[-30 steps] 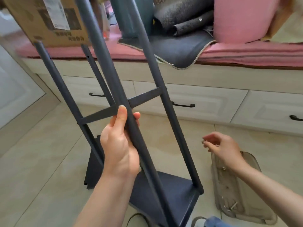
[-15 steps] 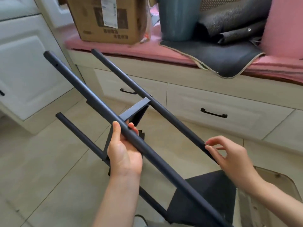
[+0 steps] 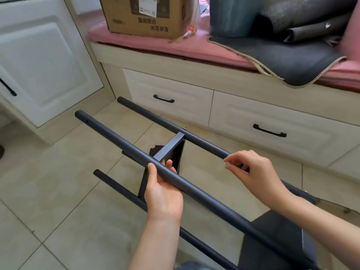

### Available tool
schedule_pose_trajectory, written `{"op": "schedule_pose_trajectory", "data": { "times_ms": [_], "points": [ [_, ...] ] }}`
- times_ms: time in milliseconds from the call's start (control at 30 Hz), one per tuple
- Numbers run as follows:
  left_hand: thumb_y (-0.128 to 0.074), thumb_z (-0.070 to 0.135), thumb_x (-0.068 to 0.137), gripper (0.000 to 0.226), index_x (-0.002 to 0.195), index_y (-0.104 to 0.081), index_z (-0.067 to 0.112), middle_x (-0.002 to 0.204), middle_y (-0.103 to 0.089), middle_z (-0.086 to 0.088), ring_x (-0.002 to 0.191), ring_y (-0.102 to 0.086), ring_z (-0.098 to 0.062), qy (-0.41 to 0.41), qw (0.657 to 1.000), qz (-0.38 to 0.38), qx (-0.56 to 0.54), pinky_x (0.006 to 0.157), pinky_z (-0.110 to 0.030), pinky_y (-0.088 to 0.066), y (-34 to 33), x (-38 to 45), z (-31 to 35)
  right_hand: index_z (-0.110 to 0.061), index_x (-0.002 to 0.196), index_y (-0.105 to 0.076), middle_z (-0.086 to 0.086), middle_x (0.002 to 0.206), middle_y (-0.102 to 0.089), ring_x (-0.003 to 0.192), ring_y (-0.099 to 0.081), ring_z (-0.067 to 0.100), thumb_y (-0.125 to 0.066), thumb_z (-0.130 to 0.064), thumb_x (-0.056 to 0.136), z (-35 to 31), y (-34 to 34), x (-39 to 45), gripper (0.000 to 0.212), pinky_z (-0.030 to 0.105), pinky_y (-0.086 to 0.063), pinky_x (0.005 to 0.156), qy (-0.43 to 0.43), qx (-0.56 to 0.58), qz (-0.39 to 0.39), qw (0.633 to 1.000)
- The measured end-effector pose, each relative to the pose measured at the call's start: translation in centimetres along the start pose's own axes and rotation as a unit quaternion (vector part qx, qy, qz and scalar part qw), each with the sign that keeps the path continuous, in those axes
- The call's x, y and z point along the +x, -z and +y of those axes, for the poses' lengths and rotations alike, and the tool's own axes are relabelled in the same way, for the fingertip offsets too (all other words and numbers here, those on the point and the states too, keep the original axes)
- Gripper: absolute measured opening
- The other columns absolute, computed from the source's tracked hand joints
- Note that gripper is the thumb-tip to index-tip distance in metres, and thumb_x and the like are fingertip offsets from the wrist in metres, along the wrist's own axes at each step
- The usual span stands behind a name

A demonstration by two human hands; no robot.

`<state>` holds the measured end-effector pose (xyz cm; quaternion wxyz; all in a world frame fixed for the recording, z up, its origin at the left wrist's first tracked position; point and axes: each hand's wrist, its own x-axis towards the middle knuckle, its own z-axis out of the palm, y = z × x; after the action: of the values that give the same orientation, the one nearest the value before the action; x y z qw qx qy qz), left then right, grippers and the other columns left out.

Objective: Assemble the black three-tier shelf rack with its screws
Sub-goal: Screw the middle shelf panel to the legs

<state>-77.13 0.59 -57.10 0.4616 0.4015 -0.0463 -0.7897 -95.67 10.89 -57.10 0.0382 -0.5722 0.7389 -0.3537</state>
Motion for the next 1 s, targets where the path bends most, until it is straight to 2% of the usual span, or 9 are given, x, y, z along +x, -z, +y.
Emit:
{"op": "schedule_pose_trajectory", "data": {
  "times_ms": [133, 200, 300, 400, 500, 567, 667, 800, 1000],
  "points": [
    [-0.054, 0.041, 0.102, 0.033, 0.12, -0.066, 0.016, 0.101, -0.074, -0.004, 0.101, -0.068, -0.017, 0.006, 1.0, 0.014, -0.01, 0.079, -0.031, -0.049, 0.8, 0.2, 0.3, -0.01, 0.096, -0.074, -0.009, 0.08, -0.059, 0.072, -0.053, 0.013, -0.076, -0.006, 0.084, 1.3, -1.1, 0.4, 0.013, 0.015, -0.038, 0.069, -0.01, -0.03, -0.017, 0.999],
    [-0.053, 0.041, 0.102, 0.035, 0.126, -0.064, 0.018, 0.114, -0.071, -0.005, 0.11, -0.066, -0.016, 0.014, 1.0, 0.008, -0.013, 0.079, -0.031, -0.047, 0.6, 0.0, 0.2, -0.011, 0.096, -0.074, -0.008, 0.08, -0.062, 0.074, -0.055, 0.015, -0.077, -0.005, 0.084, 2.1, -1.1, 0.6, 0.014, 0.02, -0.044, 0.069, 0.002, -0.044, -0.032, 0.999],
    [-0.051, 0.039, 0.103, 0.035, 0.129, -0.062, 0.018, 0.119, -0.073, -0.006, 0.114, -0.067, -0.016, 0.044, 0.999, -0.01, -0.02, 0.078, -0.034, -0.047, 0.2, -0.4, -0.2, -0.009, 0.095, -0.073, -0.001, 0.084, -0.068, 0.08, -0.058, 0.023, -0.077, -0.005, 0.083, 3.1, -0.7, 1.3, 0.013, 0.039, -0.053, 0.068, 0.035, -0.076, -0.059, 0.995],
    [-0.051, 0.035, 0.104, 0.035, 0.129, -0.063, 0.014, 0.117, -0.075, -0.009, 0.114, -0.069, -0.018, 0.073, 0.997, -0.019, -0.026, 0.087, -0.039, -0.05, 0.2, -0.9, -0.7, -0.009, 0.097, -0.073, 0.002, 0.085, -0.067, 0.086, -0.057, 0.025, -0.075, -0.007, 0.085, 3.8, -0.1, 2.1, 0.012, 0.041, -0.052, 0.07, 0.027, -0.109, -0.062, 0.992],
    [-0.052, 0.031, 0.103, 0.035, 0.129, -0.062, 0.01, 0.124, -0.071, -0.013, 0.118, -0.067, -0.022, 0.084, 0.996, -0.022, -0.035, 0.11, -0.046, -0.044, 0.5, -1.4, -0.8, -0.013, 0.099, -0.074, -0.014, 0.082, -0.056, 0.084, -0.054, 0.012, -0.074, -0.011, 0.086, 3.2, -0.5, 2.5, 0.013, 0.029, -0.048, 0.076, -0.012, -0.064, -0.034, 0.997],
    [-0.052, 0.03, 0.104, 0.033, 0.126, -0.063, 0.008, 0.121, -0.072, -0.014, 0.118, -0.067, -0.023, 0.088, 0.995, -0.019, -0.037, 0.113, -0.046, -0.042, 0.8, -1.5, -0.6, -0.02, 0.096, -0.074, -0.023, 0.08, -0.056, 0.078, -0.052, 0.001, -0.075, -0.016, 0.086, 1.6, -1.5, 2.7, 0.011, 0.015, -0.04, 0.073, -0.037, -0.014, -0.027, 0.999],
    [-0.051, 0.032, 0.103, 0.037, 0.125, -0.065, 0.005, 0.12, -0.073, -0.015, 0.119, -0.065, -0.025, 0.101, 0.994, -0.022, -0.035, 0.114, -0.047, -0.04, 1.6, -1.6, -0.3, -0.03, 0.089, -0.074, -0.016, 0.081, -0.067, 0.08, -0.059, 0.0, -0.075, -0.025, 0.086, -1.6, -3.3, 3.6, 0.005, 0.013, -0.04, 0.069, -0.08, 0.094, -0.056, 0.991],
    [-0.06, 0.033, 0.091, 0.052, 0.134, -0.057, 0.004, 0.125, -0.069, -0.02, 0.124, -0.062, -0.033, 0.132, 0.991, -0.034, -0.02, 0.117, -0.051, -0.037, 3.2, -1.5, 0.4, -0.033, 0.085, -0.075, -0.013, 0.083, -0.073, 0.08, -0.066, -0.001, -0.076, -0.028, 0.086, -4.4, -5.7, 4.3, 0.006, 0.016, -0.048, 0.07, -0.187, 0.22, -0.122, 0.95],
    [-0.068, 0.027, 0.083, 0.047, 0.122, -0.054, 0.005, 0.114, -0.069, -0.032, 0.096, -0.075, -0.038, 0.127, 0.991, 0.033, -0.014, 0.105, -0.056, -0.047, 4.1, -0.5, 2.1, -0.024, 0.092, -0.078, -0.007, 0.09, -0.075, 0.084, -0.064, 0.007, -0.075, -0.021, 0.087, -5.0, -8.7, 3.9, 0.007, 0.021, -0.047, 0.066, -0.362, 0.337, -0.205, 0.844]
  ]
}}
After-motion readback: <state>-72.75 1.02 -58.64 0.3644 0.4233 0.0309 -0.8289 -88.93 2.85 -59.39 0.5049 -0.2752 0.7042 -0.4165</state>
